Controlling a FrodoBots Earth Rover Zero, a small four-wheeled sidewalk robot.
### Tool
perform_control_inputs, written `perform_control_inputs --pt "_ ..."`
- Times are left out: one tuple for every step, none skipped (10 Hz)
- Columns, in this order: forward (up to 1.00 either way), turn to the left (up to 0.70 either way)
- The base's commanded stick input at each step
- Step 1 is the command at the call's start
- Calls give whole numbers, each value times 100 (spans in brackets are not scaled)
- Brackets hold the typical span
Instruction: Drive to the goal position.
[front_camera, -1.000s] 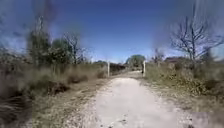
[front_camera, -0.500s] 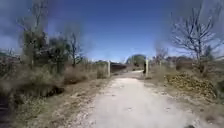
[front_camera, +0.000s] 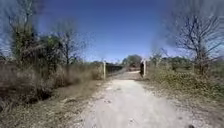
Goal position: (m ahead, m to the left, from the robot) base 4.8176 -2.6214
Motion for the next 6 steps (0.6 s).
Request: perform_control_inputs --pt "70 -1" --pt "70 -10" --pt "70 -12" --pt "70 -7" --pt "70 -7" --pt "70 -7"
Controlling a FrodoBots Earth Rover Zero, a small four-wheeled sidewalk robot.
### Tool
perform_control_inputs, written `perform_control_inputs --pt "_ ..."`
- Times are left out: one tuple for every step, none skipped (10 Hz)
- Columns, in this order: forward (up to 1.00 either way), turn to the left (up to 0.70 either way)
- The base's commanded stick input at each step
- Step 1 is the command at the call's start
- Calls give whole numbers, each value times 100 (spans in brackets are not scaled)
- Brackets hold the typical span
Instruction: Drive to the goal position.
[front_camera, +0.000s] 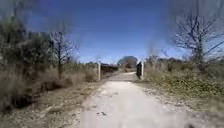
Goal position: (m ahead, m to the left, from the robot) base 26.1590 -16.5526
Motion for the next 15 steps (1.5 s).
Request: perform_control_inputs --pt "70 -7" --pt "70 -7" --pt "70 -7" --pt "70 -7" --pt "70 -6" --pt "70 0" --pt "70 0" --pt "70 0" --pt "70 0" --pt "70 0" --pt "70 1" --pt "70 3" --pt "70 26" --pt "70 10" --pt "70 2"
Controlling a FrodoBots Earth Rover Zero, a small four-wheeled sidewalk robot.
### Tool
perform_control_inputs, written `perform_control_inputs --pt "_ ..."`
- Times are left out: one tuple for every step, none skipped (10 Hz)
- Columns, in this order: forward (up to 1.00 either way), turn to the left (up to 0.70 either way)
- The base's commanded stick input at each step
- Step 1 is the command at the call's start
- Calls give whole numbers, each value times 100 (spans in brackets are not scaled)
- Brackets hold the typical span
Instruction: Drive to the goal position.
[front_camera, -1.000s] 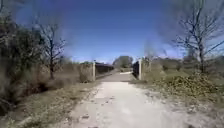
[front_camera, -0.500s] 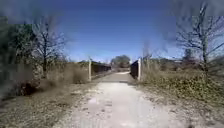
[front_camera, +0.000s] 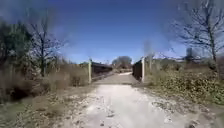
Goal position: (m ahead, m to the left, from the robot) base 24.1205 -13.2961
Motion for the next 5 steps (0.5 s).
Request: perform_control_inputs --pt "70 2" --pt "70 2" --pt "70 2" --pt "70 2" --pt "70 2"
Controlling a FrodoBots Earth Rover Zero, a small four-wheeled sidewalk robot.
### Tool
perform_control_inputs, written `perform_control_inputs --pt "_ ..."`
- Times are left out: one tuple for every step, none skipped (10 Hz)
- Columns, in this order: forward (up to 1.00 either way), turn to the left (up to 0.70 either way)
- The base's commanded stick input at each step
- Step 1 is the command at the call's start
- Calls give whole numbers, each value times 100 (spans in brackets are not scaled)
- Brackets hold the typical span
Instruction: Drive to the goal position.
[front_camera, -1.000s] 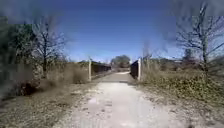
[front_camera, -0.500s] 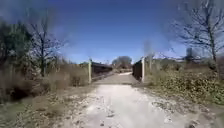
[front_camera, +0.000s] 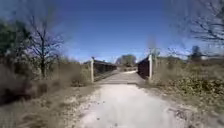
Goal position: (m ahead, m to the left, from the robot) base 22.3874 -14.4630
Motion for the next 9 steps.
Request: perform_control_inputs --pt "70 1" --pt "70 0" --pt "70 0" --pt "70 0" --pt "70 0" --pt "70 -11" --pt "70 -18" --pt "70 -18" --pt "70 -12"
